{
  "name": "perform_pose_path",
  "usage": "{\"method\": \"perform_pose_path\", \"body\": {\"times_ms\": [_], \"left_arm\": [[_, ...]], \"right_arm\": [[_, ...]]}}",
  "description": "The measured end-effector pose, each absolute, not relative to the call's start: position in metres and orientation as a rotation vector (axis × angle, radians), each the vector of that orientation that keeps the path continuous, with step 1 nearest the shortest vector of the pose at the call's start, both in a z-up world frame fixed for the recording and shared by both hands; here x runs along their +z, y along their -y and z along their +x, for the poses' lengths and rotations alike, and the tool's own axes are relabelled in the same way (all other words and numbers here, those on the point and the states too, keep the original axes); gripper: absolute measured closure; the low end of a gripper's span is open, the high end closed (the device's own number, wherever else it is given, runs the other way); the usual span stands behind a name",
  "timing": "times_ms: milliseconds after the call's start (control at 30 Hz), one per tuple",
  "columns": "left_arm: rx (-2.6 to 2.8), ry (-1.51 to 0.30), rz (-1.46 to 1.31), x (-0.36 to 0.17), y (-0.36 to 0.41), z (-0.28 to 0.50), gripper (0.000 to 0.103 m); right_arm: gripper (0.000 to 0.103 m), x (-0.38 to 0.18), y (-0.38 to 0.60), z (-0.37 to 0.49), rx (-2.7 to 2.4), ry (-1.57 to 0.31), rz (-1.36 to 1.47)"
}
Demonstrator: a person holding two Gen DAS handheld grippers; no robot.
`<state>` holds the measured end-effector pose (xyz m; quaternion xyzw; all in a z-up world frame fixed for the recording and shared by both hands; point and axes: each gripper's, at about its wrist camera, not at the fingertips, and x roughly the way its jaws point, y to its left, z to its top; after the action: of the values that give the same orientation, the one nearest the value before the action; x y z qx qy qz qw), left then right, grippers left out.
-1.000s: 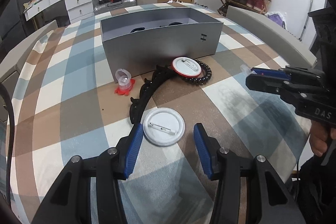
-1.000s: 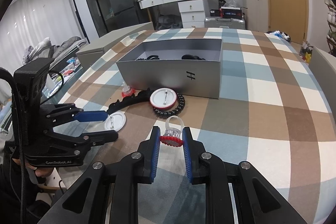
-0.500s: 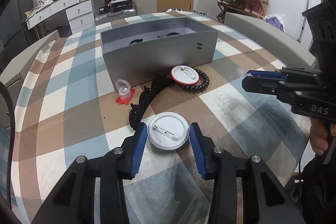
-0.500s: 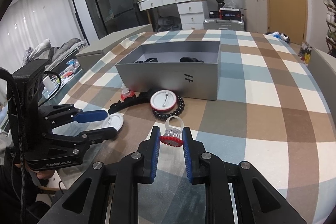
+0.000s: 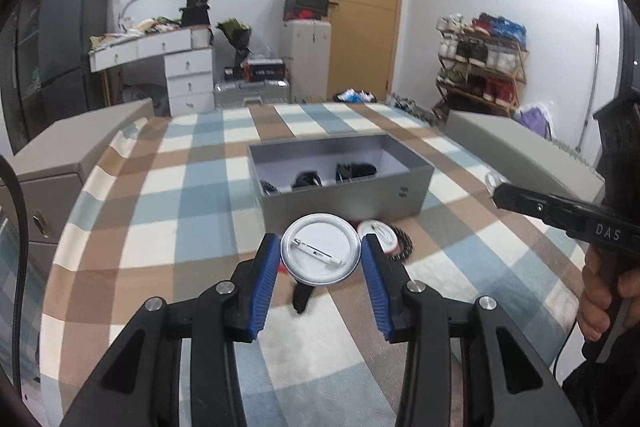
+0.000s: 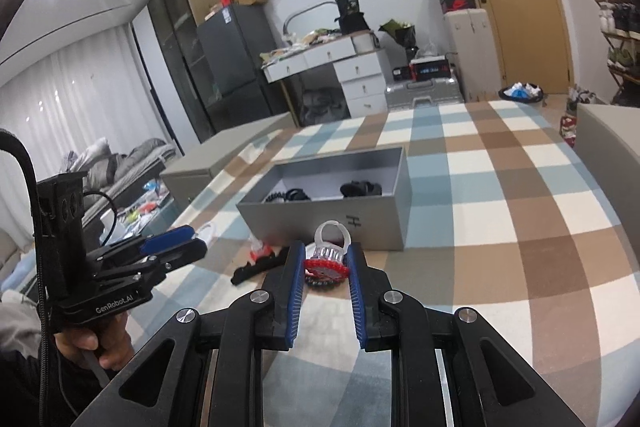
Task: Organize jewelry
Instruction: 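Carry the ring holder and white badge over the grey box with both grippers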
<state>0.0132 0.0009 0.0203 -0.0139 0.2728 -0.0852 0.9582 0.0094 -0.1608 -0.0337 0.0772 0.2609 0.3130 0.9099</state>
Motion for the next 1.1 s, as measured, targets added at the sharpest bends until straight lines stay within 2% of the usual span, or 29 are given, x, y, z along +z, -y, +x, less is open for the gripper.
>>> {"method": "perform_pose_path", "body": {"times_ms": [333, 767, 1100], "left_arm": [[-0.101, -0.483, -0.079, 0.042, -0.02, 0.018, 0.067], [-0.075, -0.508, -0.087, 0.044, -0.031, 0.049, 0.067], [-0.096, -0.533, -0.104, 0.045, -0.033, 0.071, 0.067]], "right_arm": [[0.083, -0.025, 0.163, 0.019, 0.67, -0.541, 0.185], [0.082, 0.0, 0.155, 0.044, 0.654, -0.532, 0.159], [0.082, -0.003, 0.143, 0.077, 0.635, -0.564, 0.175]]}}
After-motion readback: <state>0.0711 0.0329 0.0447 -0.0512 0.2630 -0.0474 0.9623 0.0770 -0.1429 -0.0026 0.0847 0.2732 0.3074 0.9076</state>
